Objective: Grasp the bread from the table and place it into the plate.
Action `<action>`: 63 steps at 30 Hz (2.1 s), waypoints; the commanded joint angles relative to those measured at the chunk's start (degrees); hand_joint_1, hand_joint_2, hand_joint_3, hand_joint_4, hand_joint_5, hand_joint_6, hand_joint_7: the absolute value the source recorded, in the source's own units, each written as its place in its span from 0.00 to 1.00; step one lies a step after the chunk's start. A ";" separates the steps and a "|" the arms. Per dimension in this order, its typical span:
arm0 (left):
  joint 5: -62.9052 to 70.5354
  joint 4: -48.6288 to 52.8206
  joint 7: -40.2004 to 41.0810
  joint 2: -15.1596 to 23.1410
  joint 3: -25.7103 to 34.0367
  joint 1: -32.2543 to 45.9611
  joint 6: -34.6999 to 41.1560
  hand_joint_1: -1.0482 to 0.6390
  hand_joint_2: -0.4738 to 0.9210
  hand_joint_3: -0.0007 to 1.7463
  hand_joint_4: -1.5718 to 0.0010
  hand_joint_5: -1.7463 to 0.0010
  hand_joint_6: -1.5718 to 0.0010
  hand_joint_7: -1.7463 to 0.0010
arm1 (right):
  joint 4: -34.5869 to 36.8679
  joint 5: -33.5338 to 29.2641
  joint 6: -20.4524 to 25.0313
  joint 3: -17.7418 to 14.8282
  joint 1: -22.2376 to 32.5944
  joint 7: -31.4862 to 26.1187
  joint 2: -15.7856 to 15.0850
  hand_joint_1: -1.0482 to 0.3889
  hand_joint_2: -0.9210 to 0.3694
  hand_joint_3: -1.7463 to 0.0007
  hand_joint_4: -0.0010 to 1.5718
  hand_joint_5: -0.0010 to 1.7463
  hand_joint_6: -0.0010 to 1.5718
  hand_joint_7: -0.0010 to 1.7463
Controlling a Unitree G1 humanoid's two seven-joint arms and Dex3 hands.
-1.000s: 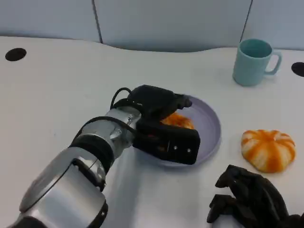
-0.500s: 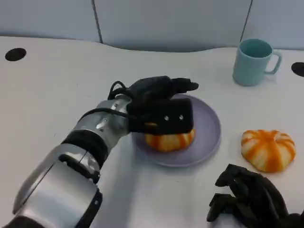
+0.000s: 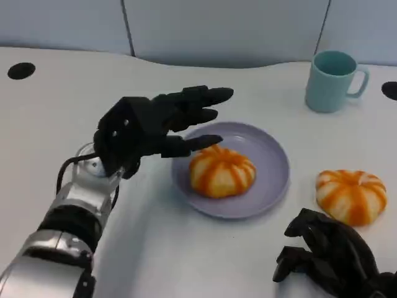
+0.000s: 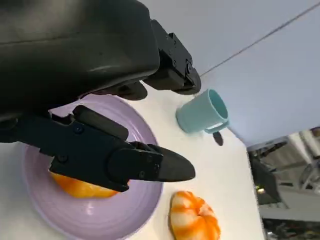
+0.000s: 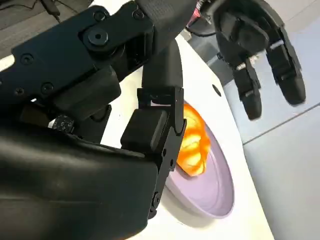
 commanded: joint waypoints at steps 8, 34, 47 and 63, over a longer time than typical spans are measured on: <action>-17.13 -24.59 -1.30 -3.58 8.05 18.15 12.69 0.40 1.00 0.12 0.65 0.46 0.50 0.88 | 0.16 0.25 0.16 -1.02 -0.43 0.01 -1.25 0.12 0.15 1.00 0.92 0.48 0.82 0.45; -35.71 -58.10 4.35 -3.61 17.12 44.87 44.64 0.44 1.00 0.16 0.60 0.12 0.61 0.31 | -0.41 -0.01 0.46 -0.81 -0.56 0.02 -2.07 0.12 0.15 1.00 0.93 0.45 0.80 0.46; -40.21 -58.35 4.47 -3.28 19.95 48.34 52.22 0.45 0.97 0.20 0.61 0.08 0.63 0.29 | -0.90 -0.34 -0.04 -0.67 -0.19 0.03 -2.35 0.12 0.14 1.00 0.93 0.44 0.80 0.45; -37.99 -54.45 3.90 -4.28 18.76 47.89 49.06 0.46 0.95 0.23 0.60 0.08 0.59 0.30 | 1.66 0.31 -1.74 -2.77 -1.16 1.98 -3.99 0.11 0.13 1.00 0.92 0.46 0.78 0.49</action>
